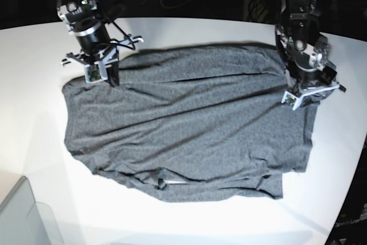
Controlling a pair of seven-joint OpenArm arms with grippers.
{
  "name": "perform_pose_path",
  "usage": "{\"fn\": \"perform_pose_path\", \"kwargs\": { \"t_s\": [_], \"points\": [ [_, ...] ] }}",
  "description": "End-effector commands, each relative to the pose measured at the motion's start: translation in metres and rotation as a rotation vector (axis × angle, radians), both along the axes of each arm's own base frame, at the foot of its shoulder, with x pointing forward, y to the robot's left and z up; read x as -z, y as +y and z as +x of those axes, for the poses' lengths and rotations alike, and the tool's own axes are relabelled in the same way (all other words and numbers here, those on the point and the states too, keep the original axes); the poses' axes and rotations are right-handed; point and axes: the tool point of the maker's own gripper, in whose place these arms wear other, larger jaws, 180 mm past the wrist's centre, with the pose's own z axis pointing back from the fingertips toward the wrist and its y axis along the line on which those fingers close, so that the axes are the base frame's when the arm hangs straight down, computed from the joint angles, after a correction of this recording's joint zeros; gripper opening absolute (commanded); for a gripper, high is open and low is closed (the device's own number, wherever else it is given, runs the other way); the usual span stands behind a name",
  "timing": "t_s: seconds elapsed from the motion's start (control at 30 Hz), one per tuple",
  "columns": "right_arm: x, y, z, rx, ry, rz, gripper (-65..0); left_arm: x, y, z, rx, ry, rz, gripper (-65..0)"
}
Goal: Layout the t-shirt on the table in an organized manner, then fold the t-shirt properly
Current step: 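Drag the shirt edges with both grippers across the table toward the hem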
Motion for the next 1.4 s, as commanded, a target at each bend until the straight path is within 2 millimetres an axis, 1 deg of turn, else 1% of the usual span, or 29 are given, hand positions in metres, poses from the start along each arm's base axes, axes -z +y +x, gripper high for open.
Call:
{"fn": "perform_pose_path", "kwargs": {
  "t_s": [0.0, 0.03, 0.1, 0.27, 0.33, 0.4, 0.47, 0.5, 0.53, 0.57, 0.63, 0.73, 0.83, 0.93, 1.07, 1.13, 1.27, 1.37],
  "points": [
    [-0.010, 0.001, 0.004, -0.005, -0.039, 0.008, -65.0, -0.015, 0.000, 0.008, 0.012, -0.046, 0.028, -35.1],
    [-0.010, 0.001, 0.004, -0.005, -0.039, 0.008, -65.0, -0.018, -0.002, 0.010, 0.022, -0.059, 0.026, -32.3],
    [-0.010, 0.001, 0.004, -0.005, -0.039, 0.008, -65.0, -0.024, -0.004, 0.010, 0.030, -0.077, 0.029, -30.1],
    [-0.012, 0.001, 0.007, -0.005, -0.048, 0.008, -65.0, -0.025, -0.002, 0.011, 0.035, -0.079, 0.031, -30.3],
    [-0.013, 0.002, 0.008, -0.006, -0.052, 0.010, -65.0, -0.019, 0.000, 0.011, 0.030, -0.061, 0.031, -30.3],
    [-0.013, 0.003, 0.008, -0.009, -0.052, 0.012, -65.0, -0.006, 0.000, 0.009, 0.024, -0.025, 0.021, -30.4],
    [-0.015, 0.007, 0.011, -0.019, -0.060, 0.017, -65.0, 0.002, 0.000, 0.017, 0.017, -0.013, 0.009, -30.4],
    [-0.019, 0.013, 0.016, -0.034, -0.074, 0.025, -65.0, 0.008, 0.000, 0.022, 0.011, 0.000, -0.003, -30.4],
    [-0.019, 0.018, 0.018, -0.045, -0.077, 0.030, -65.0, 0.015, -0.004, 0.027, 0.006, 0.010, -0.035, -30.4],
    [-0.015, 0.023, 0.020, -0.057, -0.070, 0.035, -65.0, 0.021, -0.009, 0.034, 0.003, 0.015, -0.072, -30.4],
    [-0.009, 0.031, 0.027, -0.077, -0.063, 0.041, -65.0, 0.026, -0.016, 0.051, 0.000, 0.010, -0.131, -30.4],
    [0.005, 0.043, 0.031, -0.109, -0.035, 0.048, -65.0, 0.037, -0.019, 0.069, -0.009, 0.033, -0.172, -30.4],
    [0.024, 0.040, 0.043, -0.105, 0.001, 0.034, -65.0, 0.052, -0.019, 0.085, -0.020, 0.071, -0.198, -30.4],
    [0.043, 0.026, 0.054, -0.072, 0.040, 0.014, -65.0, 0.075, -0.025, 0.098, 0.010, 0.085, -0.250, -30.4],
    [0.059, -0.011, 0.063, -0.010, 0.073, -0.036, -65.0, 0.094, -0.031, 0.105, 0.030, 0.107, -0.291, -30.4],
    [0.071, -0.028, 0.067, 0.017, 0.100, -0.054, -65.0, 0.096, -0.032, 0.109, 0.032, 0.109, -0.301, -30.4],
    [0.091, -0.063, 0.070, 0.075, 0.155, -0.093, -65.0, 0.093, -0.032, 0.116, 0.033, 0.099, -0.306, -30.2],
    [0.096, -0.088, 0.074, 0.130, 0.171, -0.107, -65.0, 0.085, -0.024, 0.119, -0.001, 0.067, -0.318, -30.2]
  ]
}}
